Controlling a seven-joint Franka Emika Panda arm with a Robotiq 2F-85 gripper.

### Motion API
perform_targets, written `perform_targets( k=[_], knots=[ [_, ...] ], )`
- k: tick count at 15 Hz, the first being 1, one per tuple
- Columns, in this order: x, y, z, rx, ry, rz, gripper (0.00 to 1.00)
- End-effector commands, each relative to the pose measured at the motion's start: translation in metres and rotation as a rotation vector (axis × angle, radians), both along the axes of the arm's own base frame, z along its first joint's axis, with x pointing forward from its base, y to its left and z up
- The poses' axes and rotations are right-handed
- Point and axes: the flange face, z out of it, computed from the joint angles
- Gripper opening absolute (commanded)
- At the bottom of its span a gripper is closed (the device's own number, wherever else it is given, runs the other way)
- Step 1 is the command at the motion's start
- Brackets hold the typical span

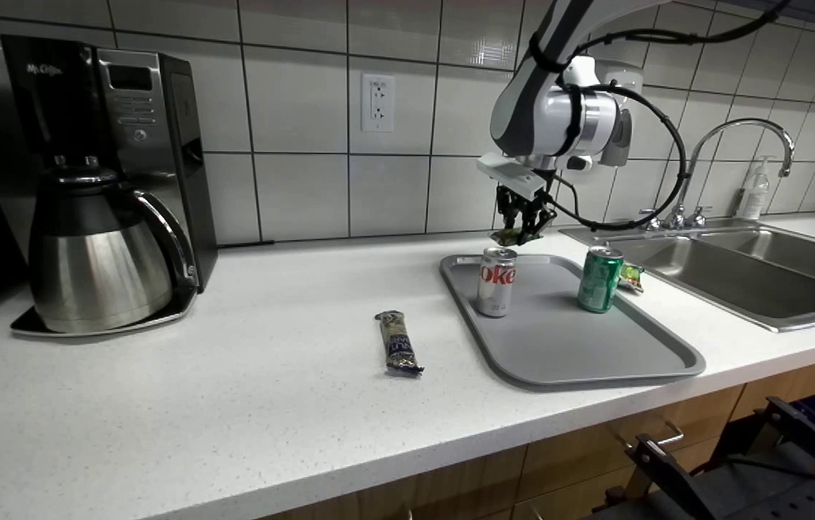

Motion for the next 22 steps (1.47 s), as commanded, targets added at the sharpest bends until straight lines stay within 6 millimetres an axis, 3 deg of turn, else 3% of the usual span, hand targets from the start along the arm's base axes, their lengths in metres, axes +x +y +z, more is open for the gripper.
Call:
perform_targets(
  k=[1,12,22],
  knots=[
    [0.004,-0.021,0.014,0.014,-0.015,0.006,0.14],
    [0.007,-0.087,0.021,0.005,-0.04,-0.03,0.14],
    [0.001,-0.145,0.012,-0.018,-0.025,-0.063,0.14]
  ],
)
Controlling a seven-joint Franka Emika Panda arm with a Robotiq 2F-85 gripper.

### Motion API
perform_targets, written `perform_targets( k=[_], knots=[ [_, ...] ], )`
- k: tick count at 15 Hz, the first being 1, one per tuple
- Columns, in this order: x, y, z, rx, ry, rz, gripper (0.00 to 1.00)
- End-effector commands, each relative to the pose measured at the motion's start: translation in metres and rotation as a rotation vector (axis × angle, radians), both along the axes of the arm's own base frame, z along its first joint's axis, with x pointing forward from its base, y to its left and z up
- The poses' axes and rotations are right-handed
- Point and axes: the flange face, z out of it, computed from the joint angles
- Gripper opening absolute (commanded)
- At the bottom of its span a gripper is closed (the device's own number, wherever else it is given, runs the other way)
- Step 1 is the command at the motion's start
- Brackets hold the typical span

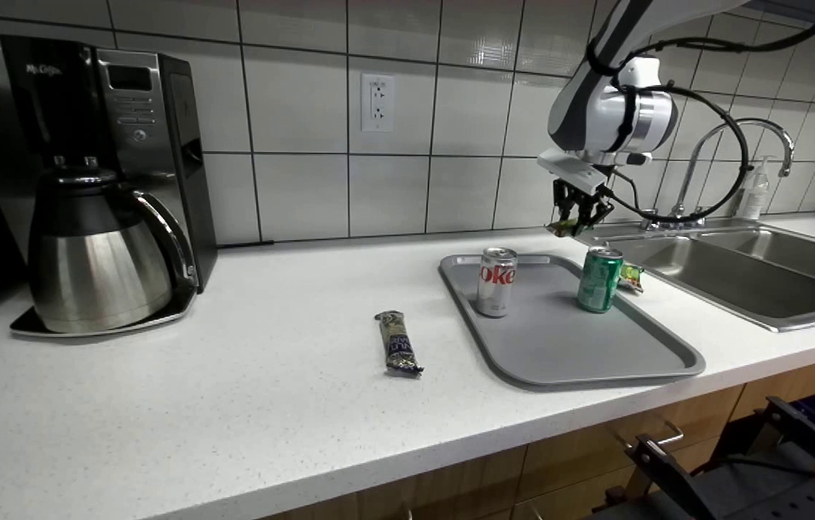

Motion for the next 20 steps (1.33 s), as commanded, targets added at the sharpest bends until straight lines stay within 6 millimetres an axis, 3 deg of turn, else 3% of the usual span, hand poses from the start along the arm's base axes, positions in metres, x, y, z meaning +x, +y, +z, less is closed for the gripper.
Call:
perform_targets(
  k=[1,12,20],
  knots=[
    [0.005,-0.018,0.0,0.015,0.007,0.009,0.14],
    [0.004,-0.067,-0.016,0.002,0.036,-0.024,0.14],
    [0.005,-0.075,-0.044,0.009,0.08,-0.031,0.14]
  ],
)
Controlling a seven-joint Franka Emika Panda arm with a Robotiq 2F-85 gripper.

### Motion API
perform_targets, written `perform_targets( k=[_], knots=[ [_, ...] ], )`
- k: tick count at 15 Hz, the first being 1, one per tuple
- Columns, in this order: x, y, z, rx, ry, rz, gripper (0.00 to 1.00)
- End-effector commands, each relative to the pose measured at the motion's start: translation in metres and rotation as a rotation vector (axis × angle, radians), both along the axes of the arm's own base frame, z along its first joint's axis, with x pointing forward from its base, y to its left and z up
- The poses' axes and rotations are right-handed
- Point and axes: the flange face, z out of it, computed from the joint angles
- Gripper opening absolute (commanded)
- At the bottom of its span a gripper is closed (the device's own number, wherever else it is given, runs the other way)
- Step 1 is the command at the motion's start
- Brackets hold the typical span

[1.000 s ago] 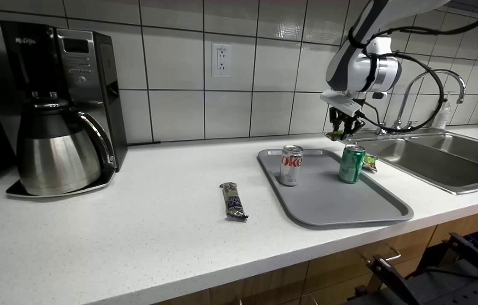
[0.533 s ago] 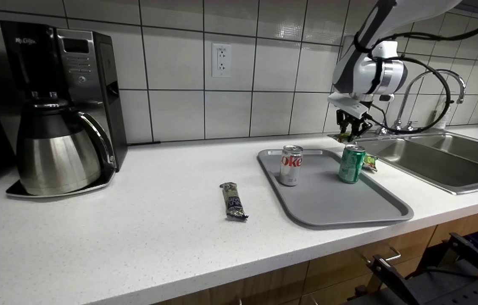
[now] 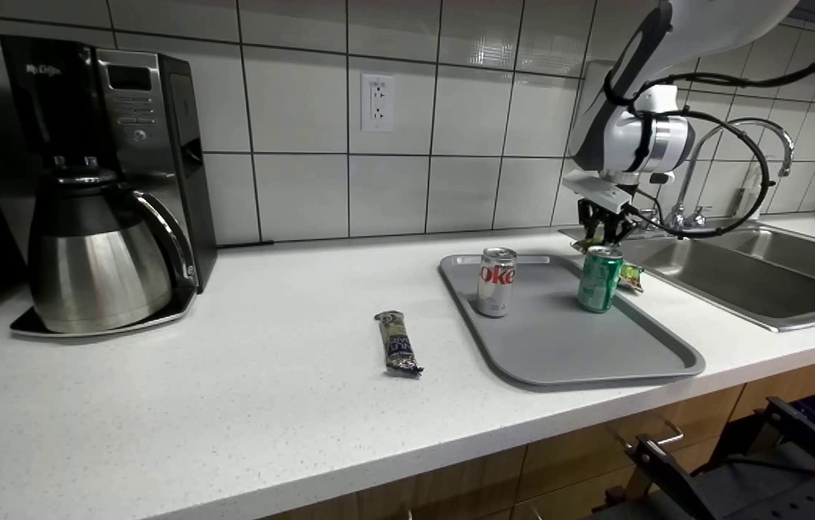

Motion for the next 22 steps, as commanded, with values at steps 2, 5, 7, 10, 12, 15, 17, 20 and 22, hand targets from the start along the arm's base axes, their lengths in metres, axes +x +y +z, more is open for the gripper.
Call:
perform_targets(
  k=[2,5,7,10,12,15,17,20,22],
  knots=[
    [0.008,-0.005,-0.01,0.021,0.021,0.011,0.14],
    [0.009,-0.005,-0.018,0.022,0.031,0.011,0.14],
    [0.009,-0.004,-0.02,0.018,0.036,0.011,0.65],
    [0.01,-0.005,-0.016,0.016,0.034,0.013,0.87],
    [0.01,-0.006,-0.011,0.013,0.026,0.013,0.99],
    [0.011,-0.005,-0.005,0.01,0.017,0.018,1.0],
    [0.01,-0.004,0.0,0.008,0.011,0.025,1.0],
    [0.009,0.001,0.005,0.004,0.007,0.045,1.0],
    [0.008,0.004,0.01,0.003,0.003,0.069,1.0]
  ],
)
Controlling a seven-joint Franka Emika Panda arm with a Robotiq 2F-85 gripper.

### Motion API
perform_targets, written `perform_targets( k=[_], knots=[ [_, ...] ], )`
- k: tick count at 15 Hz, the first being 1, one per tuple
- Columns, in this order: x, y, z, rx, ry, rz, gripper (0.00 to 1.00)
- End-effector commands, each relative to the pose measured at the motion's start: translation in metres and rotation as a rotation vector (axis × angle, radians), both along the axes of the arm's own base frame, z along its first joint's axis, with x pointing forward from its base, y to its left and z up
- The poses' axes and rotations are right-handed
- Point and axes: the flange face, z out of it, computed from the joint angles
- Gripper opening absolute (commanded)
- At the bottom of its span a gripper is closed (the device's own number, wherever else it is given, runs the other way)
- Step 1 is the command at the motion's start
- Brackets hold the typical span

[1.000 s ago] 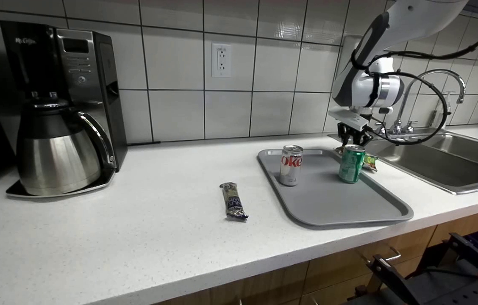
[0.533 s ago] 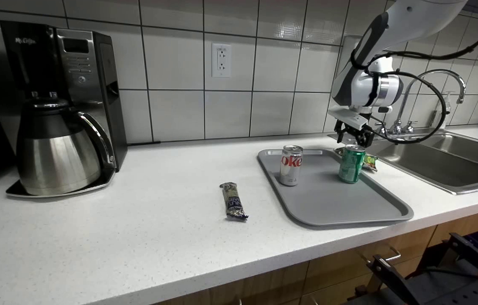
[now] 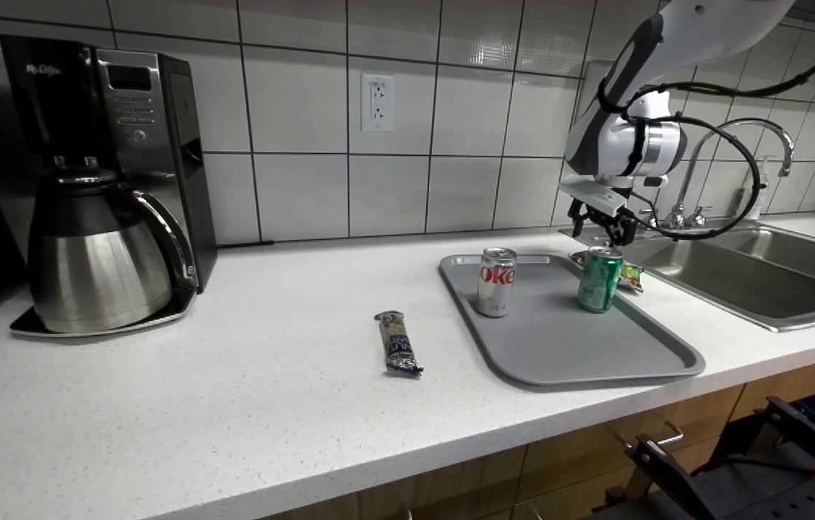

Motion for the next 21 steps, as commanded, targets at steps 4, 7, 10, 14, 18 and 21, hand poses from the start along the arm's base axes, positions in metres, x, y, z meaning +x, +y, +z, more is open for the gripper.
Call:
perform_targets(
  k=[4,7,10,14,18,21],
  knots=[
    [-0.005,0.015,0.033,0.007,-0.014,0.091,1.0],
    [-0.008,0.026,0.044,0.004,-0.02,0.124,1.0],
    [-0.013,0.038,0.055,0.001,-0.023,0.156,1.0],
    [-0.021,0.057,0.07,-0.004,-0.024,0.2,1.0],
    [-0.033,0.079,0.082,-0.008,-0.021,0.246,1.0],
    [-0.042,0.096,0.09,-0.008,-0.019,0.282,1.0]
  ],
)
